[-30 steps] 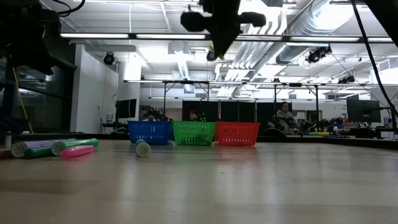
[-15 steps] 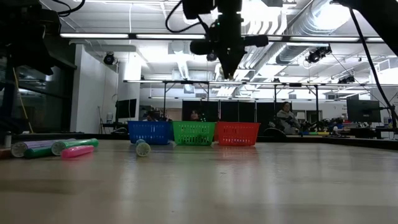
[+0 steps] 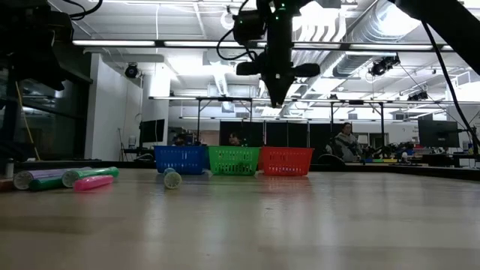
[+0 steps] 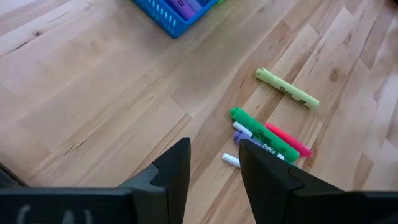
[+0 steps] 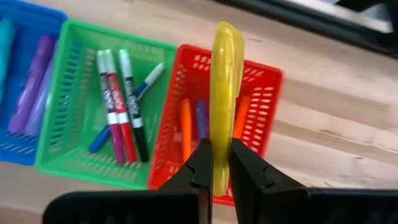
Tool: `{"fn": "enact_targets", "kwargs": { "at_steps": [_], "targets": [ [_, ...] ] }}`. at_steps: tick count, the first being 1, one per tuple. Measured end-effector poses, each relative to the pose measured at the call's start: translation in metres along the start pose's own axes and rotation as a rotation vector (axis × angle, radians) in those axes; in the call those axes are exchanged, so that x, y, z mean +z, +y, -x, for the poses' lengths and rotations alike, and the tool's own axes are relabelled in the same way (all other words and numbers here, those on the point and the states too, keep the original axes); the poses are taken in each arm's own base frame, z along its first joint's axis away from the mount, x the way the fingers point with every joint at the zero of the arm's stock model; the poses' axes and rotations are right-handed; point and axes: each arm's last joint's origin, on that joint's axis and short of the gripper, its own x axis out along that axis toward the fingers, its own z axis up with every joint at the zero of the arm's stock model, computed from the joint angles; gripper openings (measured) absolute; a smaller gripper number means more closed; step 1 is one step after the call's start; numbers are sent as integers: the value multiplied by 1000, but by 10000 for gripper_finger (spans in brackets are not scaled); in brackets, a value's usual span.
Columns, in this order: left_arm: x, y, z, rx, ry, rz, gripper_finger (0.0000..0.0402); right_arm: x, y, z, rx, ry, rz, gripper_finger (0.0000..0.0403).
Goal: Pick & Place Markers
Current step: Put the yellow highlighter into the red bin
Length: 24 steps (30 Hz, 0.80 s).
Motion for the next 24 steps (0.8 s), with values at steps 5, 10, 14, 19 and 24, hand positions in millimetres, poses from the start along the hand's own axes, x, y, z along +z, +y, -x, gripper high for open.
{"fn": "enact_targets", "kwargs": {
  "at_steps": [5, 10, 14, 19, 24],
  "targets": [
    [0, 0, 0, 0, 0, 0, 136, 4, -3, -18, 80, 96, 10, 20],
    [0, 0, 0, 0, 0, 1, 136, -5, -7, -46, 43, 161, 13, 20],
    [0, 0, 0, 0, 0, 2, 136, -14, -9, -65, 19, 183, 15, 20],
    [0, 0, 0, 0, 0, 4, 136, -19, -8, -83, 45, 187, -3, 19],
    [0, 0, 0, 1, 0, 21, 136, -25, -7, -97, 61, 188, -66, 19]
  ]
}}
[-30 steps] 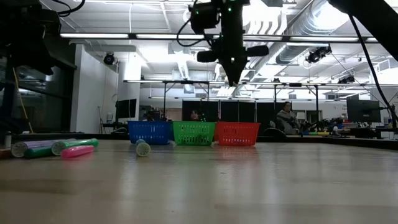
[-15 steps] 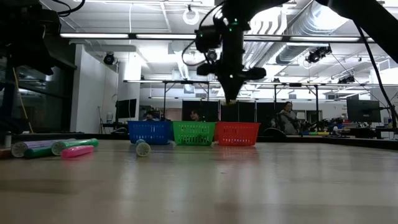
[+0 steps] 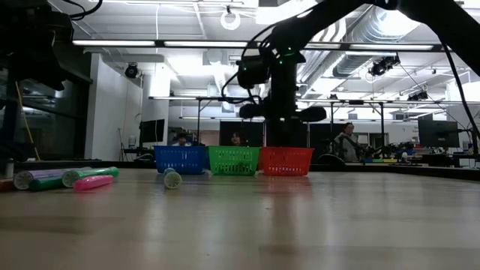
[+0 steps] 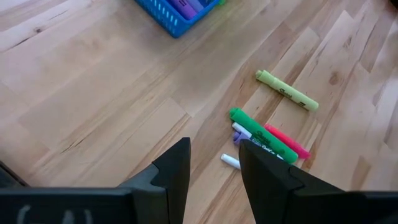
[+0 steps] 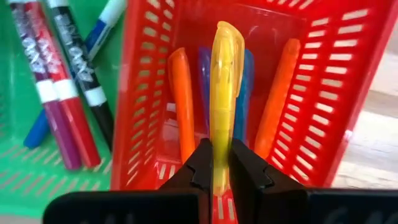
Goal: Pick & Place Markers
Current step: Put the yellow highlighter into the red bin
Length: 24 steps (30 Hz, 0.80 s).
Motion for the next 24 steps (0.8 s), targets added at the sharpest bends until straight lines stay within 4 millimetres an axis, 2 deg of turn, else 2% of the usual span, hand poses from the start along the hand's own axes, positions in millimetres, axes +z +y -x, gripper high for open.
{"fn": "enact_targets", "kwargs": {
  "at_steps": [5, 17, 24],
  "targets": [
    [0, 0, 0, 1, -1, 11, 136, -2, -2, -7, -10, -1, -69, 19],
    [0, 1, 0, 18, -13, 30, 136, 0, -1, -7, 13, -18, -168, 21],
    [0, 1, 0, 18, -13, 31, 136, -1, -1, -7, 9, -12, -150, 61]
  ]
}}
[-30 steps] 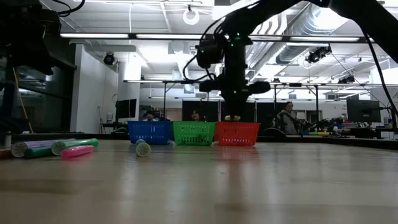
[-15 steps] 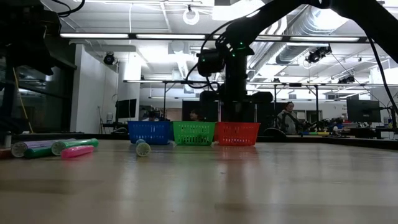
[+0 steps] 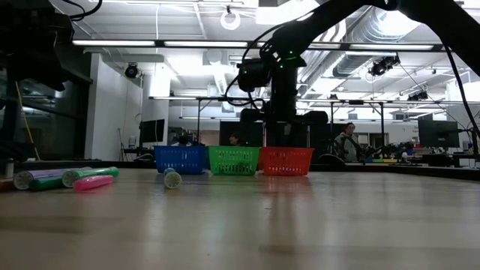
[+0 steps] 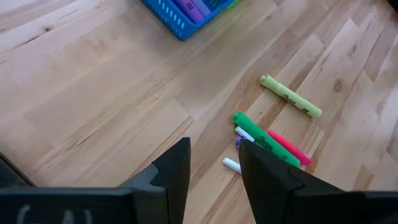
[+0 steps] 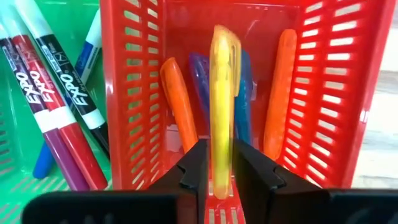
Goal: Pick & Place Markers
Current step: Put the yellow highlighter into the red bin, then put the mint green highlighter into the blue bin
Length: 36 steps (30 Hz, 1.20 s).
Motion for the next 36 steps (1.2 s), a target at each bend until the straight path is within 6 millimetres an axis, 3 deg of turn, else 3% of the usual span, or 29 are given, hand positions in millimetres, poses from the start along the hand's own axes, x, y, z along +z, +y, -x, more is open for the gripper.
{"fn": "enact_targets", "kwargs": {
  "at_steps": [13, 26, 31, 36],
  "targets": [
    [0, 0, 0, -5, 4, 0, 136, -5, 2, 5, 10, -7, 76, 73],
    [0, 0, 0, -8, 6, 0, 136, -23, -2, 79, 131, -185, 198, 74],
    [0, 0, 0, -10, 6, 3, 136, -42, -4, 102, 151, -215, 287, 74],
    [2, -2, 0, -26, -10, 15, 136, -69, -17, 121, 23, -276, 356, 74]
  ]
}}
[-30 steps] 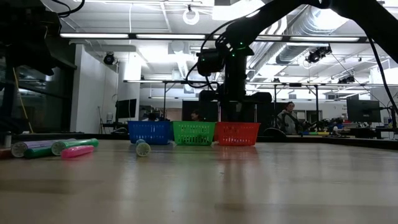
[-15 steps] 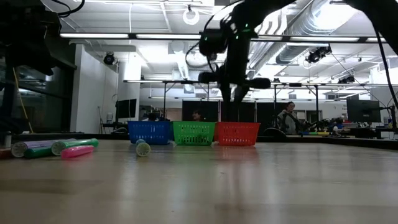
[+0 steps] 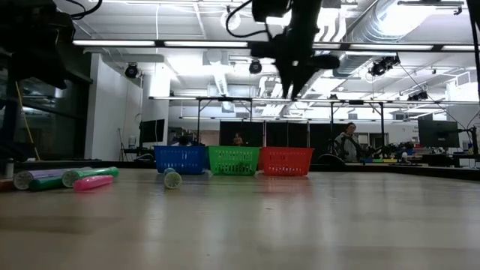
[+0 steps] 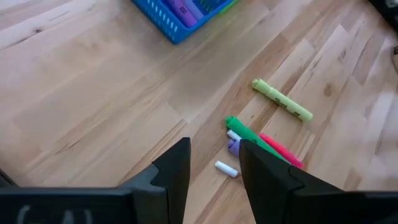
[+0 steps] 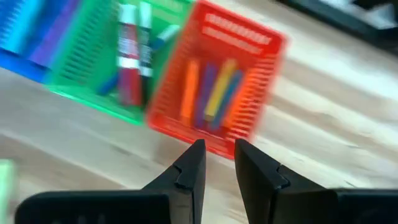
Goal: Pick & Place Markers
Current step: Put the mint green highlighter into the blue bin
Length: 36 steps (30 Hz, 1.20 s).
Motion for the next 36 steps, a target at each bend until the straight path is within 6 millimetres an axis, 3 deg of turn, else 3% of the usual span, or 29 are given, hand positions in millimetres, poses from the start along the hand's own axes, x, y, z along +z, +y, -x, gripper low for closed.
{"fn": "enact_targets", "kwargs": {
  "at_steps": [7, 11, 18, 23, 29, 36],
  "targets": [
    [7, -5, -1, -52, -64, 25, 136, -31, -8, 23, -191, -12, 41, 74],
    [6, -7, -15, -94, -68, 69, 136, -45, -15, 25, -205, -20, 16, 74],
    [-4, -5, -46, -166, -18, 200, 136, -86, -48, 28, -132, -35, -123, 74],
    [-3, -6, -54, -182, -25, 265, 136, -111, -72, 35, -81, -46, -190, 74],
    [2, -11, -63, -171, -12, 346, 136, -129, -97, 36, -74, -72, -162, 74],
    [13, -21, -87, -128, 28, 478, 136, -141, -129, 28, -104, -111, -63, 73]
  ]
}}
